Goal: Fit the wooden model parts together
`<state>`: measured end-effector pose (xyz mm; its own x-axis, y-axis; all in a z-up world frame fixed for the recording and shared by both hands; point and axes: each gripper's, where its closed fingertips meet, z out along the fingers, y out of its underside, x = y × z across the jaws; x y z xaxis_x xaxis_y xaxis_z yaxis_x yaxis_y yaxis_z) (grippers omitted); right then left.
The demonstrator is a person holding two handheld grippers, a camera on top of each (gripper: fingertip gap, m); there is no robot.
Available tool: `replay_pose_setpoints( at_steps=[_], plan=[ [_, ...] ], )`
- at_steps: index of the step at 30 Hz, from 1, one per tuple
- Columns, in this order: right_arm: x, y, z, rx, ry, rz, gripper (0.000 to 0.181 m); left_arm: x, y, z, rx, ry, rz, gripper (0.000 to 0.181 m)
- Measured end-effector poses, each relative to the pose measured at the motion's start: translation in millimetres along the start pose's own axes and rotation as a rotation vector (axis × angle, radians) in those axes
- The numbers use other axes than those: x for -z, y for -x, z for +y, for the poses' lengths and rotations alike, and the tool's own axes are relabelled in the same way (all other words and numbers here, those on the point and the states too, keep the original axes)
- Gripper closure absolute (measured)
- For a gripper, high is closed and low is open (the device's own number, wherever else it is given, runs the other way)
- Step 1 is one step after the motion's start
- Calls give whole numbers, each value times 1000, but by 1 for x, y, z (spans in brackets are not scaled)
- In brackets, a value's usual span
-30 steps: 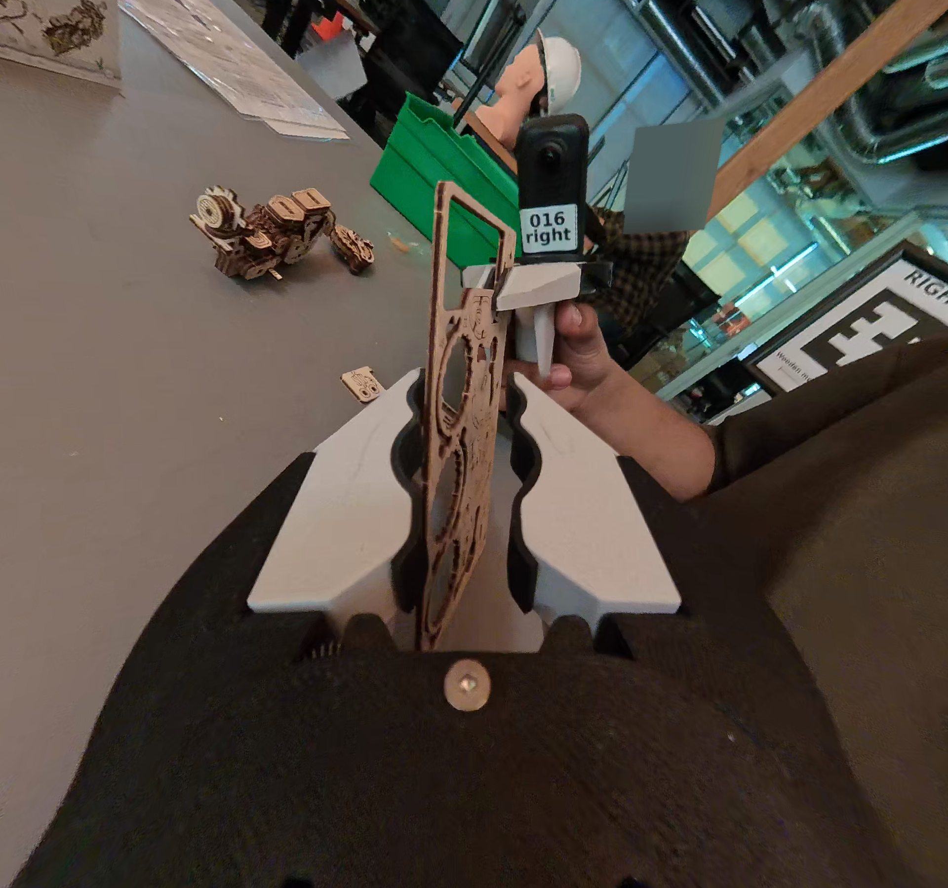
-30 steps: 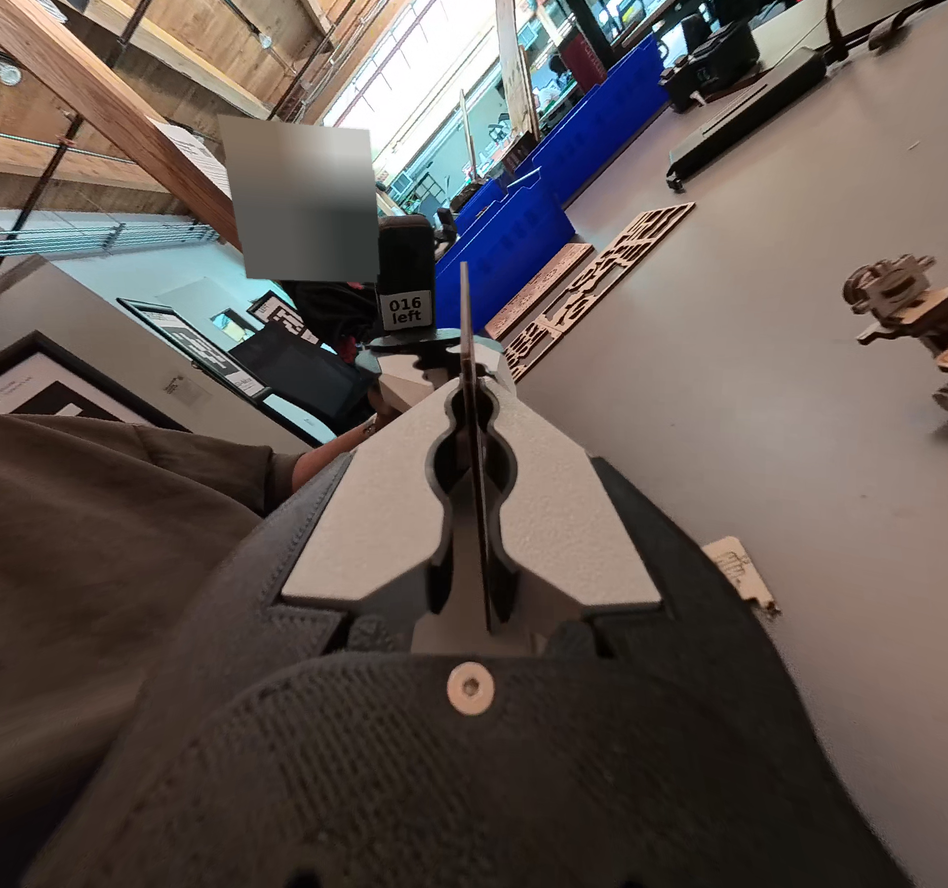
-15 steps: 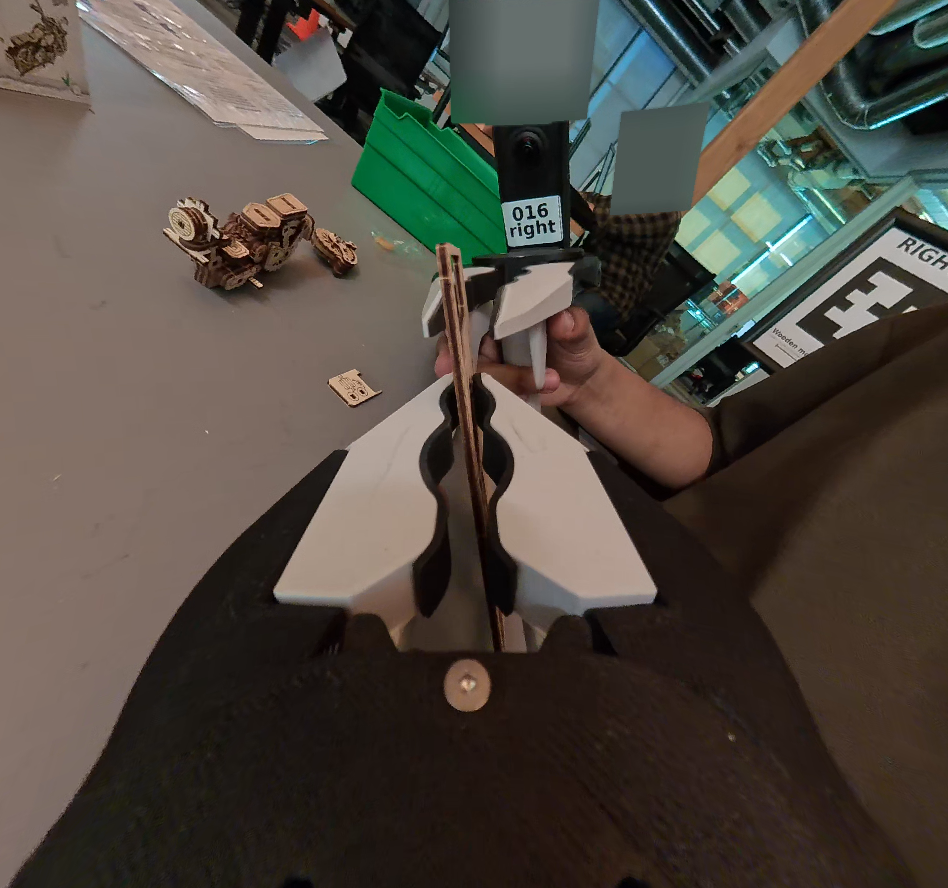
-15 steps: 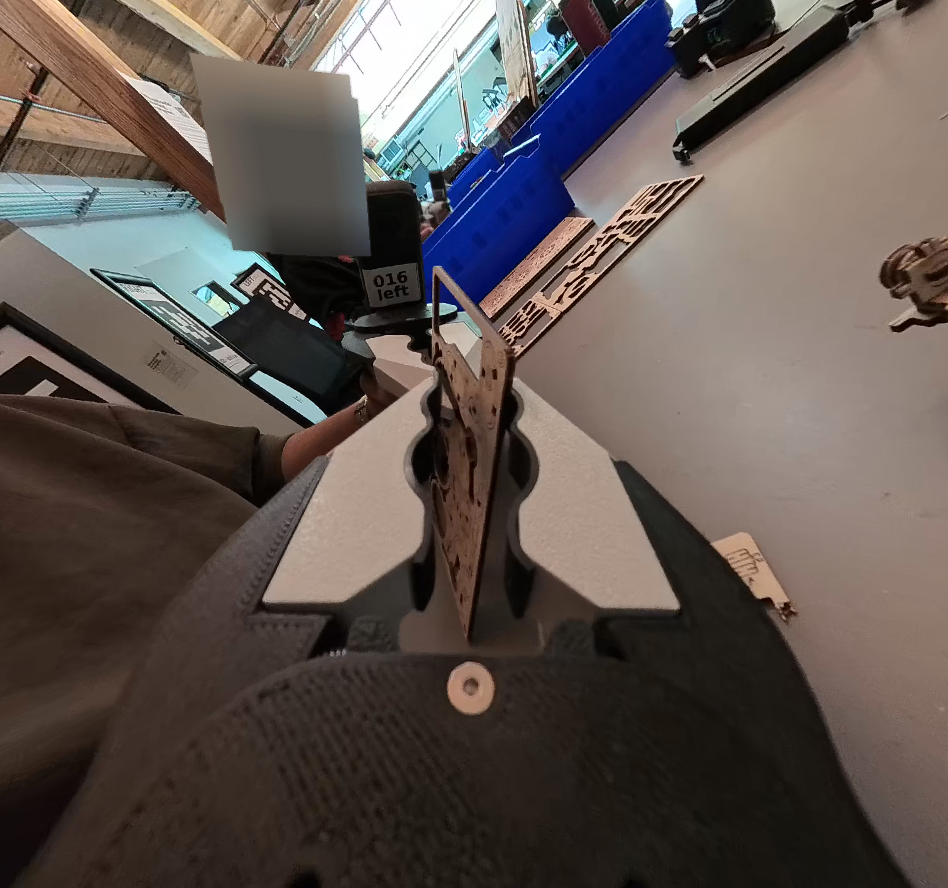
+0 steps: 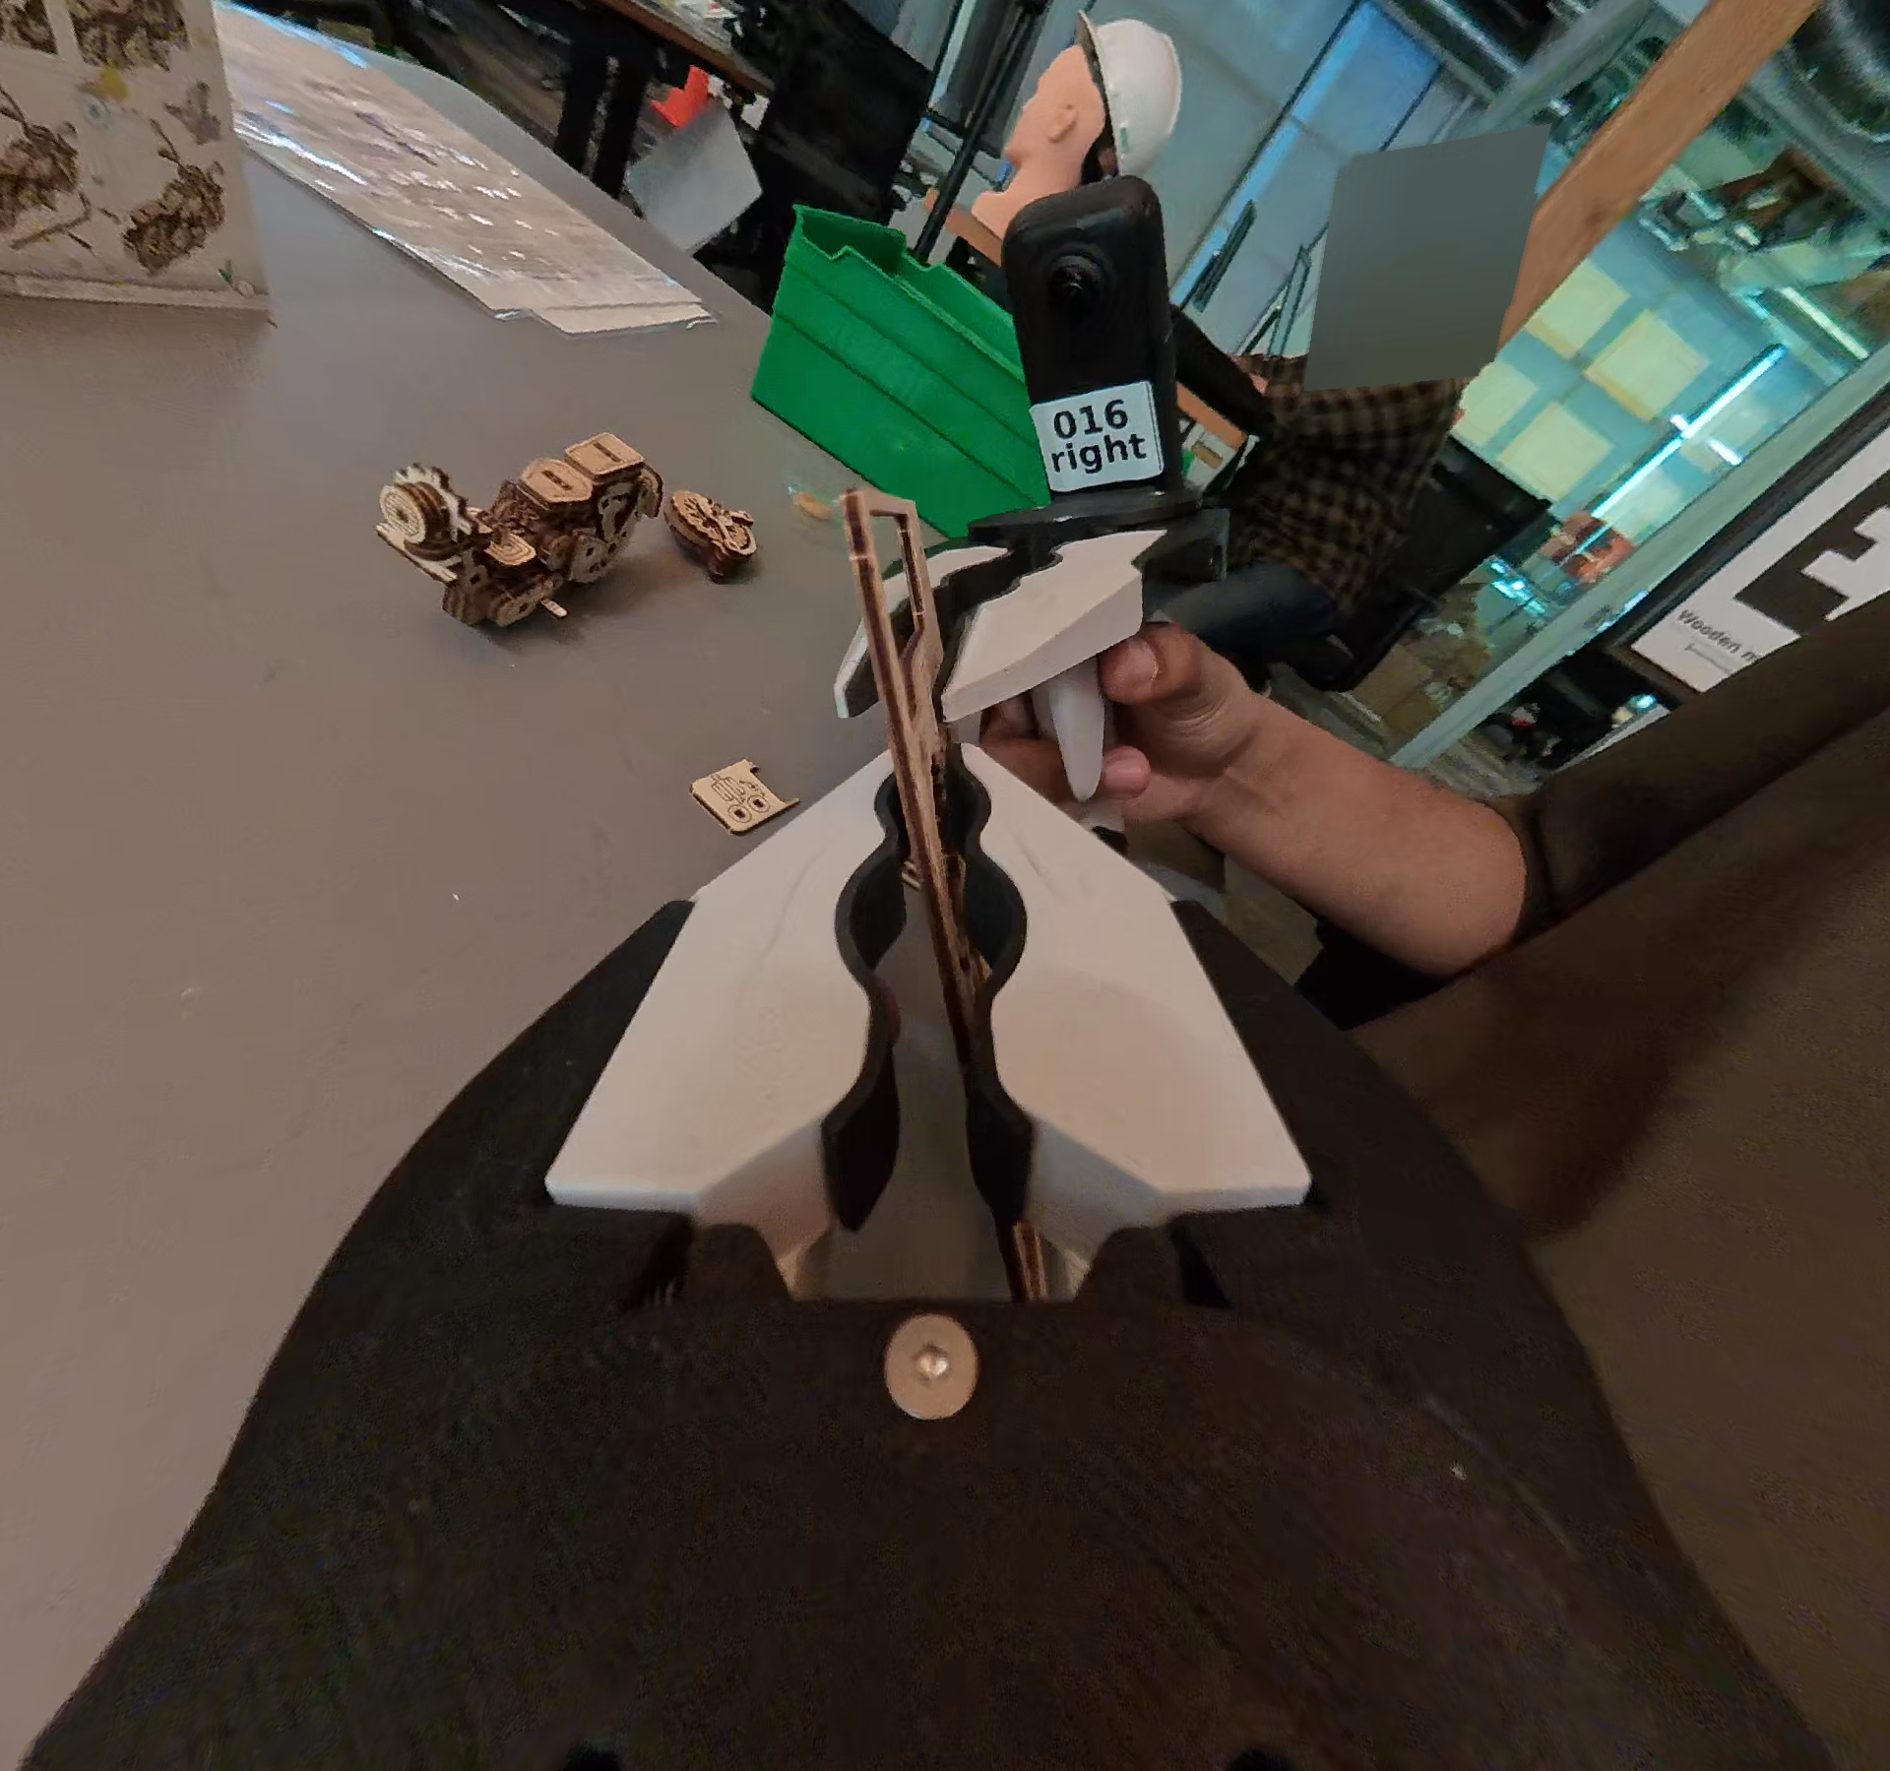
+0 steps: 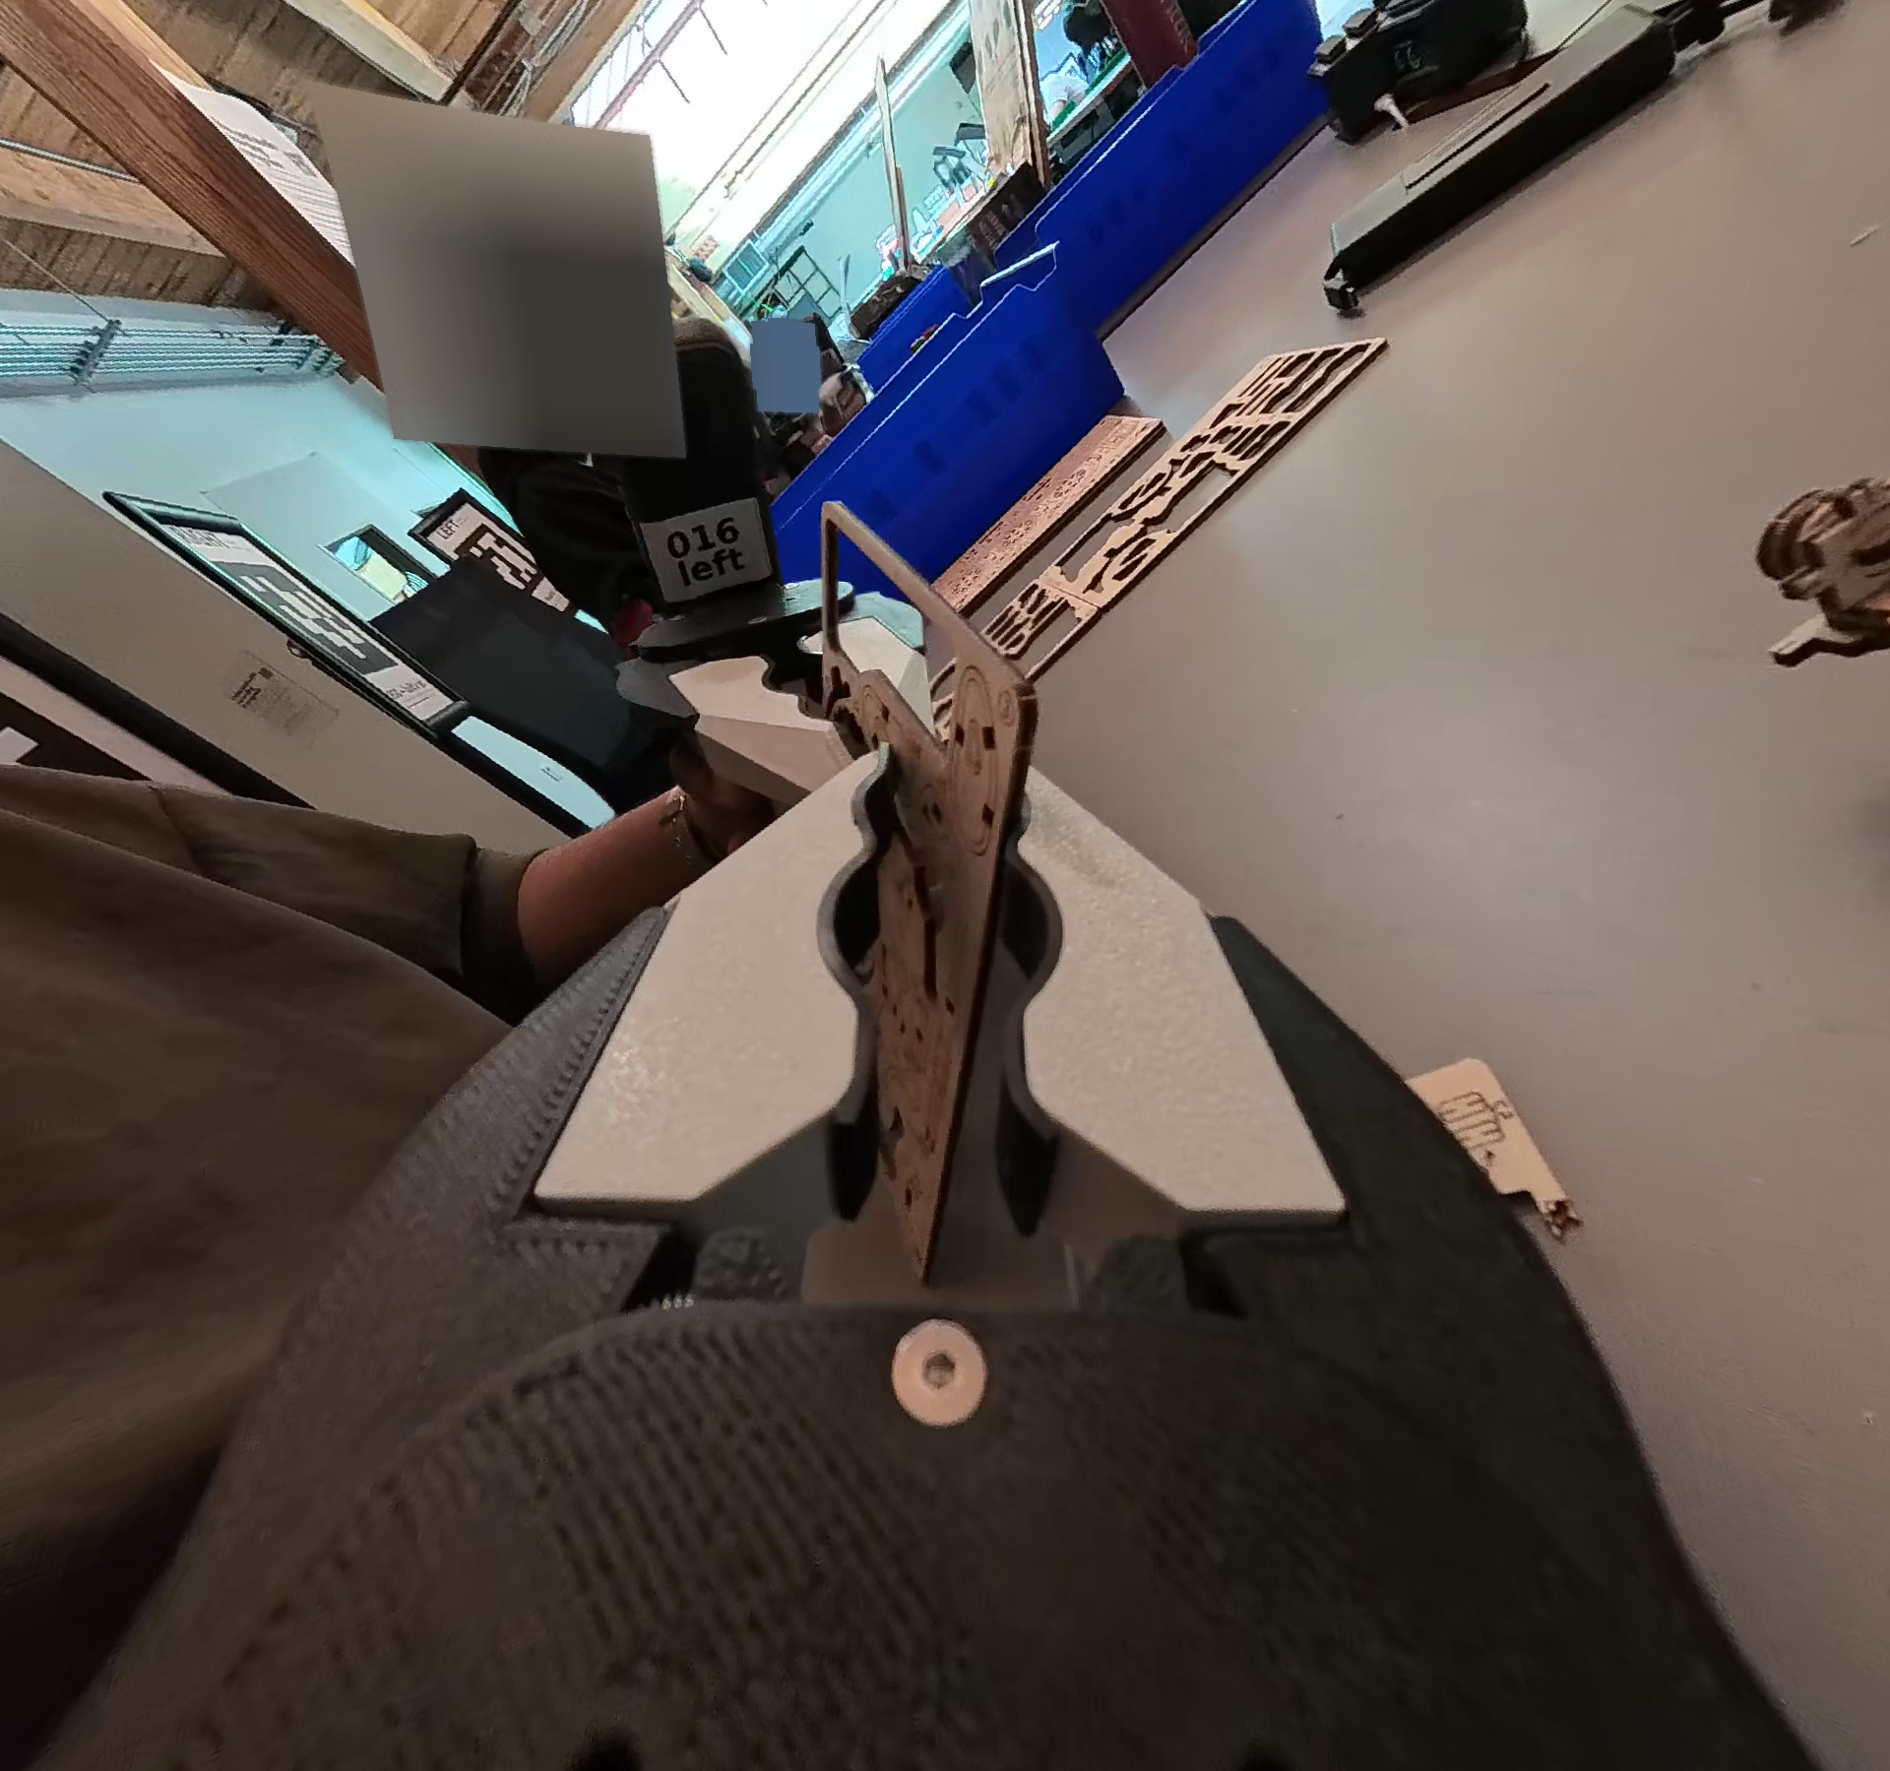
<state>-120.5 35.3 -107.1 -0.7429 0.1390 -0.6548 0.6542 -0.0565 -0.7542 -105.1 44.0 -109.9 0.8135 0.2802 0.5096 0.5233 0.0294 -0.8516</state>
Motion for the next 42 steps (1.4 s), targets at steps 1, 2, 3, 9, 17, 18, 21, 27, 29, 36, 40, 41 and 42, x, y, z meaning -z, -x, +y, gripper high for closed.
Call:
replay_pose_setpoints(
  at_steps=[1, 2, 3, 9, 17, 18, 21, 27, 29, 36, 40, 41, 42],
  plan=[
    [0, -1, 0, -7, 1, 3, 166, 0, 1, 0, -7, 4, -11, 180],
    [0, -1, 0, -12, 2, 5, 166, 0, 2, 0, -11, 6, -19, 180],
    [0, -2, 0, -17, 3, 6, 166, 0, 2, 1, -12, 8, -23, 180],
    [-2, -4, 1, -26, 14, 42, 166, 0, 5, 2, -16, 22, -47, 179],
    [-3, -5, 1, 28, 6, 60, 164, 1, 7, 2, -24, 28, -43, 178],
    [-3, -5, 0, 38, -2, 53, 163, 2, 6, 1, -17, 23, -31, 179],
    [-2, -8, 2, 48, 9, 67, 159, 5, 8, -2, 6, -2, -19, 180],
    [-1, -4, 1, -25, 3, 5, 162, 14, 14, -12, 32, -68, -15, 181],
    [0, -6, 0, -18, -4, 13, 172, 15, 14, -12, 33, -75, -11, 180],
    [-1, 1, 1, 6, 5, -17, 181, 17, 26, -11, 37, -71, -66, 155],
    [0, -1, 3, 9, 22, -9, 181, 24, 31, -20, 16, -111, -108, 142],
    [0, -1, 3, 5, 21, -12, 181, 26, 33, -22, 8, -117, -123, 141],
    [0, -1, 3, -1, 24, -14, 181, 28, 35, -24, -3, -119, -139, 140]
  ],
)
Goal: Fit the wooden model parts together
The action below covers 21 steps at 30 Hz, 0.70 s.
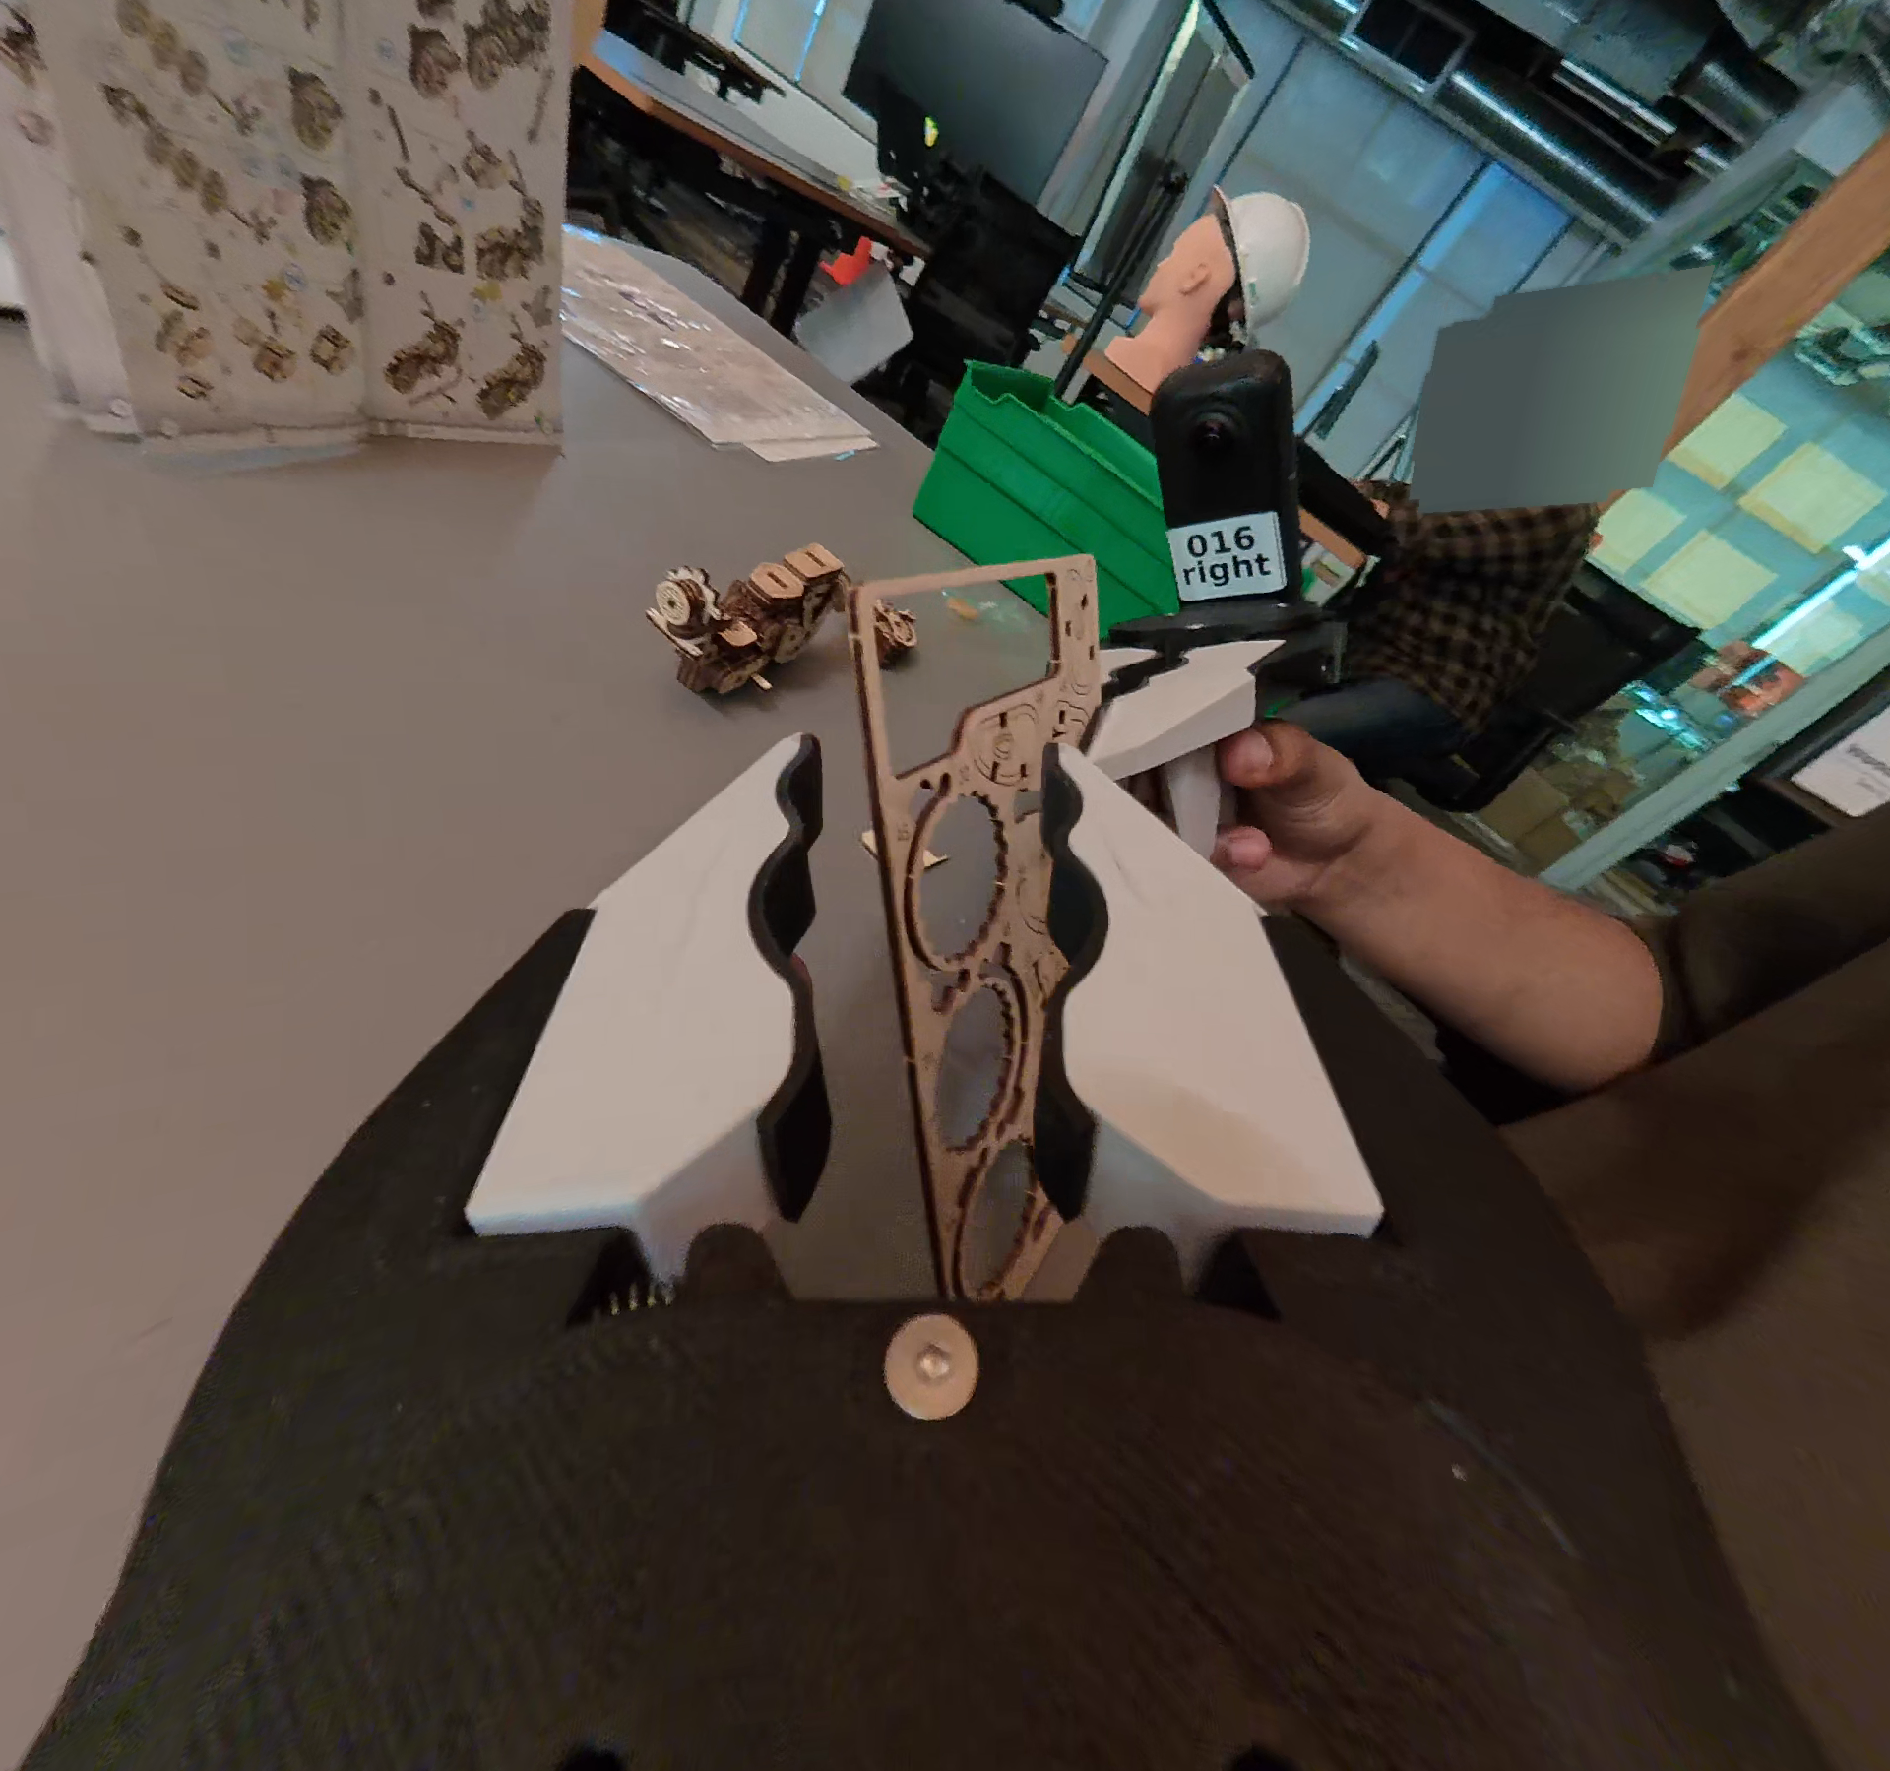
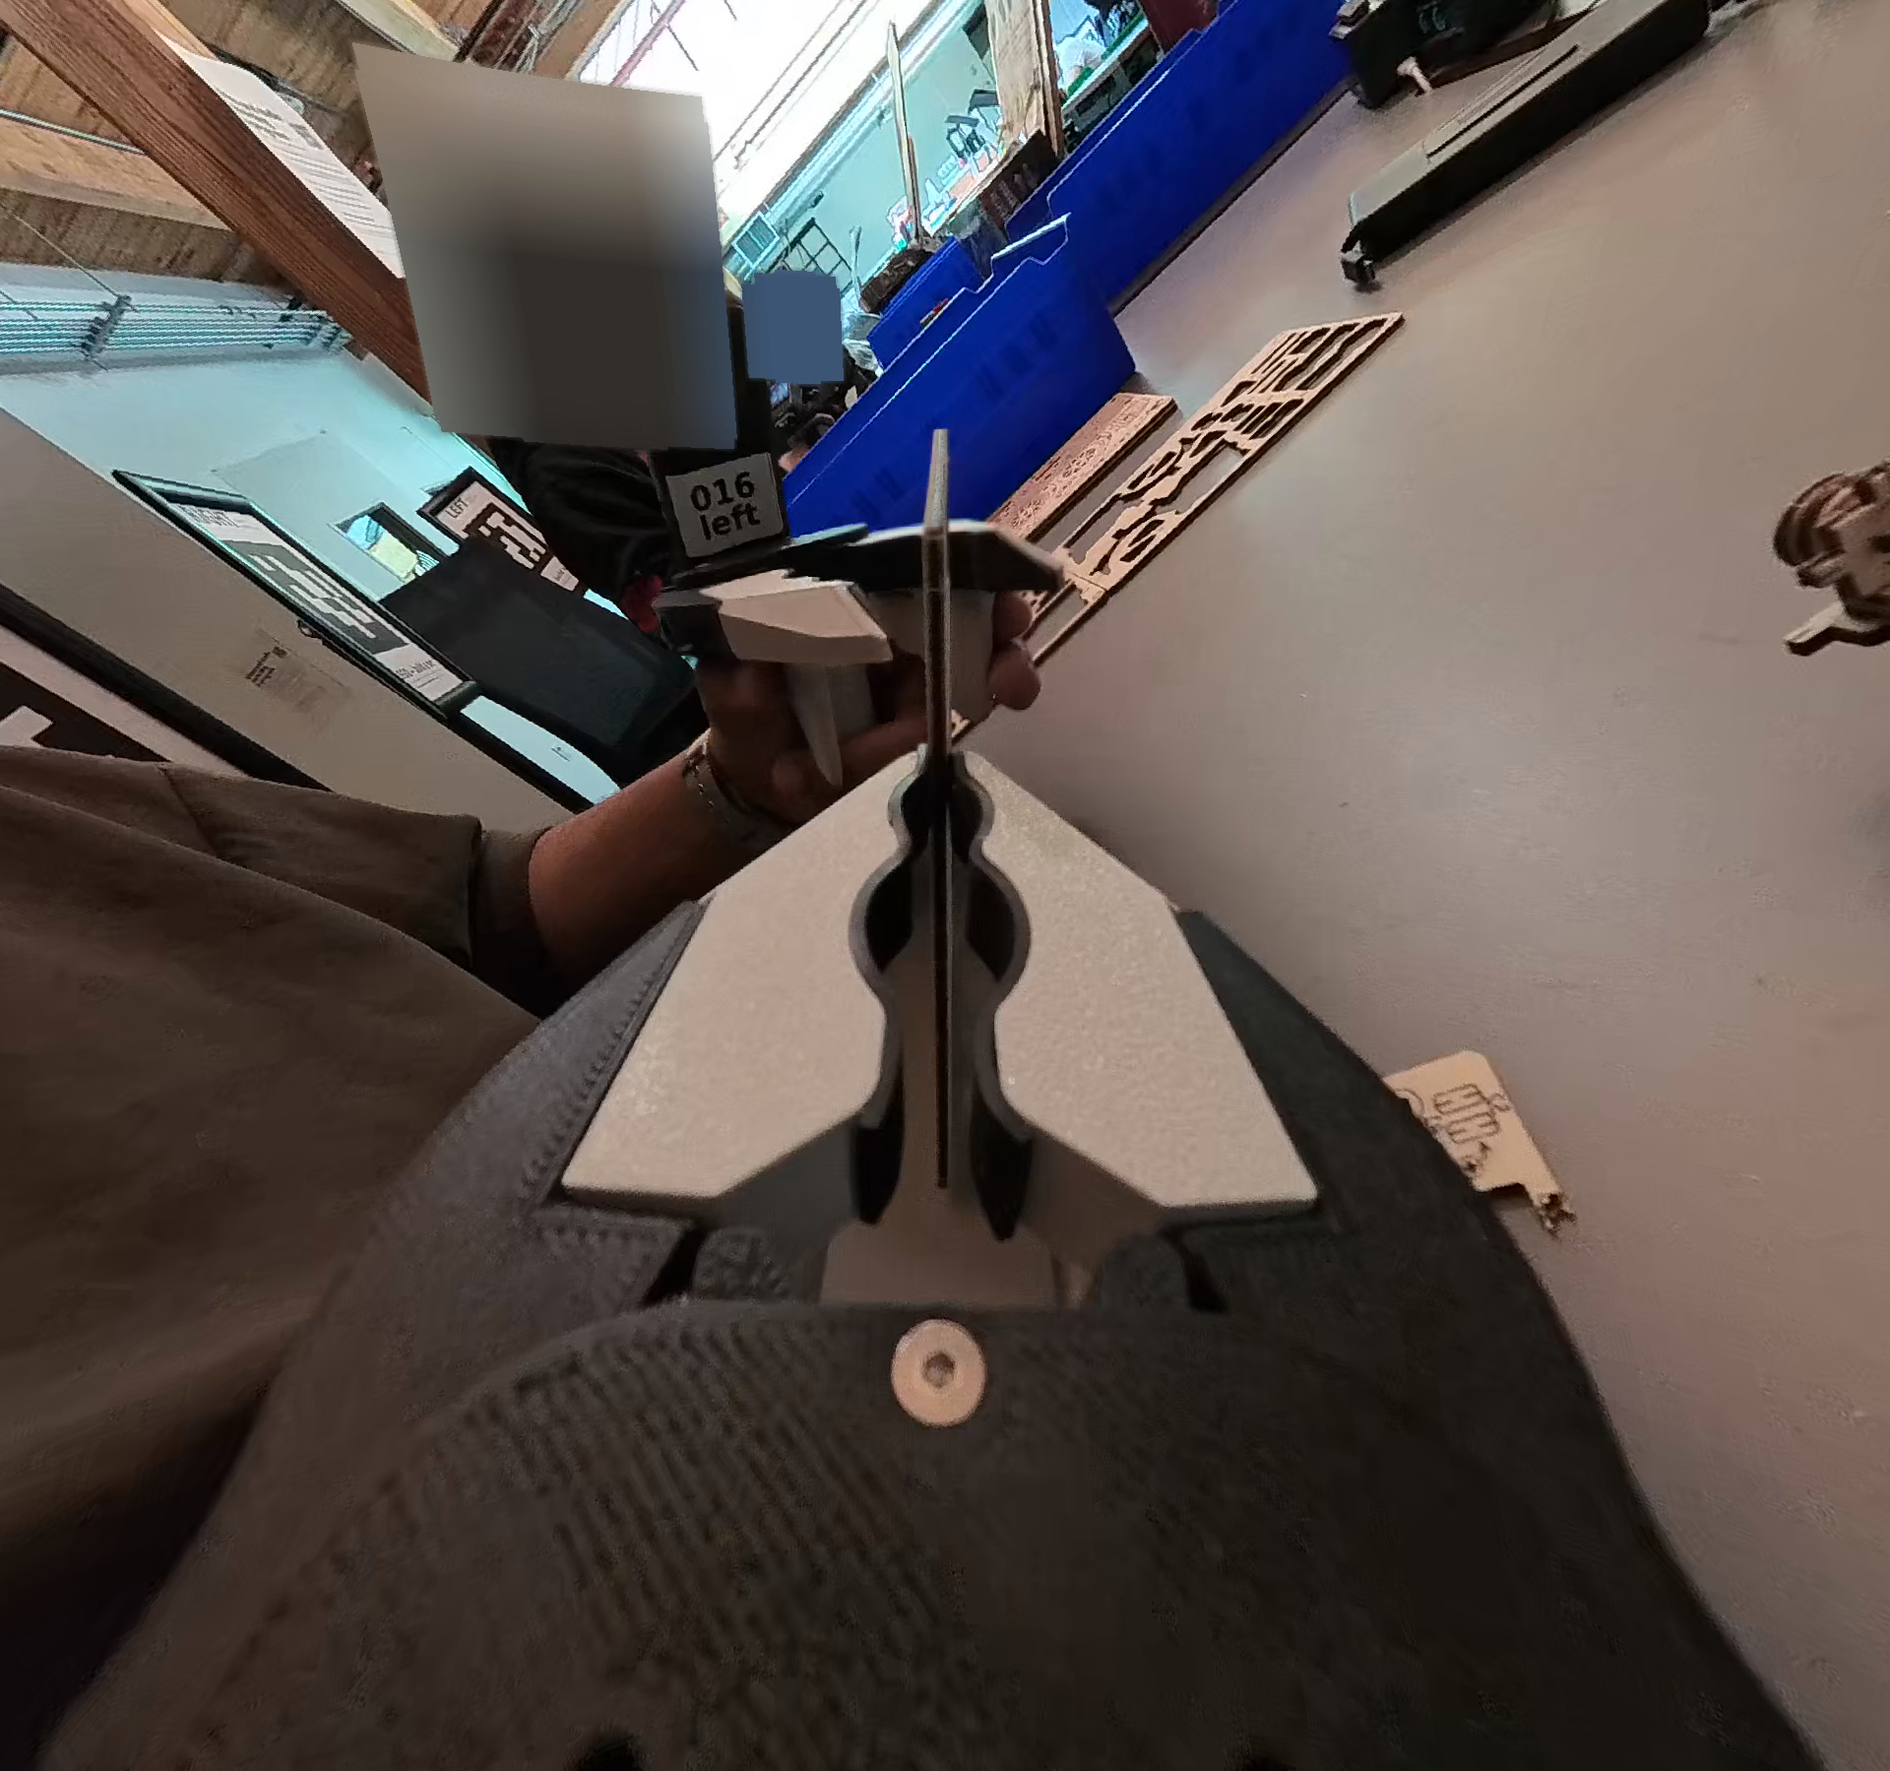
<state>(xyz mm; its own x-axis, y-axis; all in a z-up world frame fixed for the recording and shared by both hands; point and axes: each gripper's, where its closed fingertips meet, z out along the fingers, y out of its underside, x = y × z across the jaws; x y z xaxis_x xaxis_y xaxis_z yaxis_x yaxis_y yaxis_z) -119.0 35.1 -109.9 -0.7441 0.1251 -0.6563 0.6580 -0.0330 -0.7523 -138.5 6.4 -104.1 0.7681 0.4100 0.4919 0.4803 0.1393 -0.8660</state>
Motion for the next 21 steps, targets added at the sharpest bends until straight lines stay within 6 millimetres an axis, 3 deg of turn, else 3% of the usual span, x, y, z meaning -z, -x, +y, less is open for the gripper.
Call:
replay_pose_setpoints(
  at_steps=[6, 9, 13, 21],
  plan=[
    [-1, -2, 6, -70, 36, -22, 181, 13, 4, -14, -178, 77, -118, 128],
    [-4, 2, 13, -74, 75, -44, 181, 17, 2, 4, -295, 281, -147, 120],
    [-12, 8, 29, -83, 158, -76, 181, 21, 2, 22, -463, 424, -182, 132],
    [-13, 9, 36, -81, 190, -79, 180, 23, 1, 25, -391, 418, -147, 138]
  ],
)
